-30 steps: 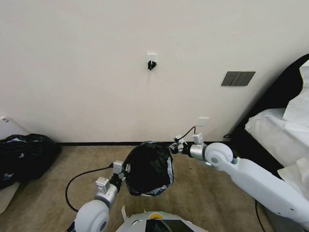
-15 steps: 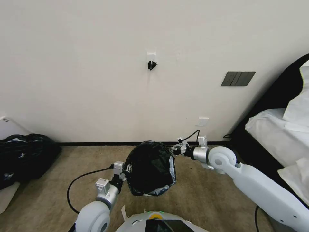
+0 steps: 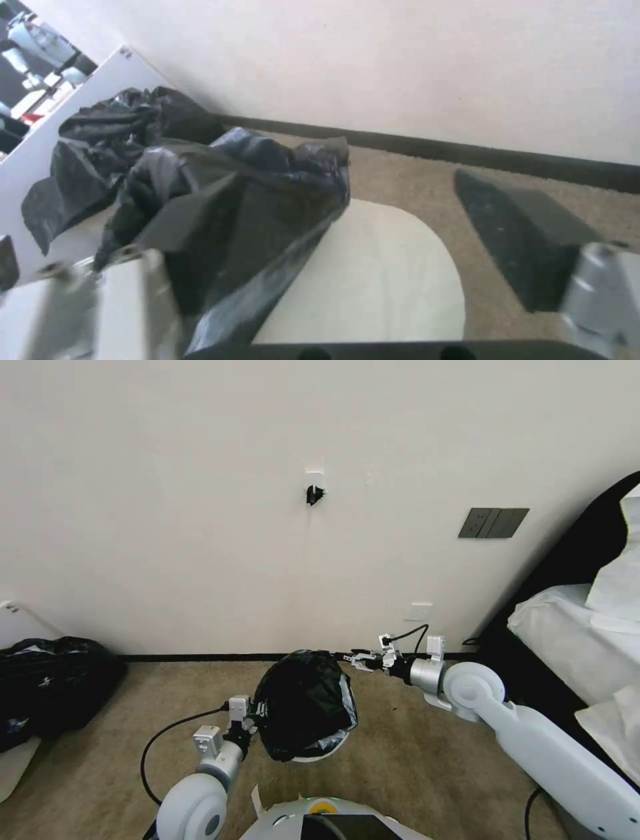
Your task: Place a trash bag onto the trash bin.
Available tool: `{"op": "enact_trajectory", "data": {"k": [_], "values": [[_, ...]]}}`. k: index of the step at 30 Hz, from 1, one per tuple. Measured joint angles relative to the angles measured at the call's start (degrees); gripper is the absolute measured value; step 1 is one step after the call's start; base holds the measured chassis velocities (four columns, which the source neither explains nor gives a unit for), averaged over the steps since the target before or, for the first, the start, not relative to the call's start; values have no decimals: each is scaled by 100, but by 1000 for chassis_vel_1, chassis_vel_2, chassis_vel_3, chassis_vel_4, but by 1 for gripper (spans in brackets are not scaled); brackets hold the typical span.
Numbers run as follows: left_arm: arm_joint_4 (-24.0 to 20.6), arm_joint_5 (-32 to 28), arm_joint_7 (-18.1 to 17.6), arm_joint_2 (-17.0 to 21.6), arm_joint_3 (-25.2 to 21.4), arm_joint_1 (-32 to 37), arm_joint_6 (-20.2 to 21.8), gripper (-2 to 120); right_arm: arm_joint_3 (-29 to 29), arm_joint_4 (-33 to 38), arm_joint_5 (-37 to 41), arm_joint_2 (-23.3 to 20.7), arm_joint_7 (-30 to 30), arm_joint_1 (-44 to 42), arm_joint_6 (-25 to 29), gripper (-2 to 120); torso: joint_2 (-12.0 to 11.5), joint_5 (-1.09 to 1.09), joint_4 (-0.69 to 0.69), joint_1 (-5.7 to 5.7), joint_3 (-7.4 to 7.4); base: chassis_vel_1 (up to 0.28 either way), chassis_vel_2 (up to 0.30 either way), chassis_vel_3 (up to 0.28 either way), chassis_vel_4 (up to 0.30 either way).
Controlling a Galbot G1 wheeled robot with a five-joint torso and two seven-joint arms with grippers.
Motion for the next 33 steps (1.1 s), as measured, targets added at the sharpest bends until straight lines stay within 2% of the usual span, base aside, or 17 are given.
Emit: {"op": "enact_trajectory", "data": {"k": [5, 11, 18, 21, 22, 24, 26, 29, 30, 33], "values": [[58, -273, -197, -39, -71, -120, 50, 2, 343, 527, -169, 19, 135, -611, 0, 99, 0, -1, -2, 0, 0, 0, 0, 0, 0], [129, -432, -296, -60, -107, -215, 81, 3, 596, 1129, -519, 154, 238, -1251, -59, 100, 0, -1, -1, 0, 0, 0, 0, 0, 0], [168, -452, -300, -45, -110, -243, 85, 3, 480, 1233, -811, 293, 249, -1422, -60, 98, 0, 0, 0, 0, 0, 0, 0, 0, 0], [165, -462, -310, -27, -107, -245, 88, 3, 336, 1181, -945, 325, 255, -1373, -60, 88, 0, 0, 0, 0, 0, 0, 0, 0, 0], [165, -462, -310, -27, -107, -245, 88, 3, 336, 1181, -945, 325, 255, -1373, -60, 88, 0, 0, 0, 0, 0, 0, 0, 0, 0], [126, -471, -324, -4, -95, -227, 98, 2, 286, 1118, -1022, 328, 256, -1339, -67, 76, 0, 0, 0, 0, 0, 0, 0, 0, 0], [117, -473, -324, 3, -95, -224, 100, 3, 284, 1105, -1029, 327, 256, -1333, -71, 72, 0, 0, 0, 0, 0, 0, 0, 0, 0], [123, -471, -329, 22, -98, -242, 100, 2, 293, 1069, -1035, 317, 246, -1324, -79, 55, 0, 0, -1, 0, 0, 0, 0, 0, 0], [123, -471, -329, 22, -98, -242, 100, 2, 293, 1069, -1035, 317, 246, -1324, -79, 55, 0, 0, -1, 0, 0, 0, 0, 0, 0], [126, -469, -333, 37, -96, -253, 100, 3, 288, 1034, -1032, 300, 225, -1295, -90, 43, 0, 0, -1, 0, 0, 0, 0, 0, 0]]}}
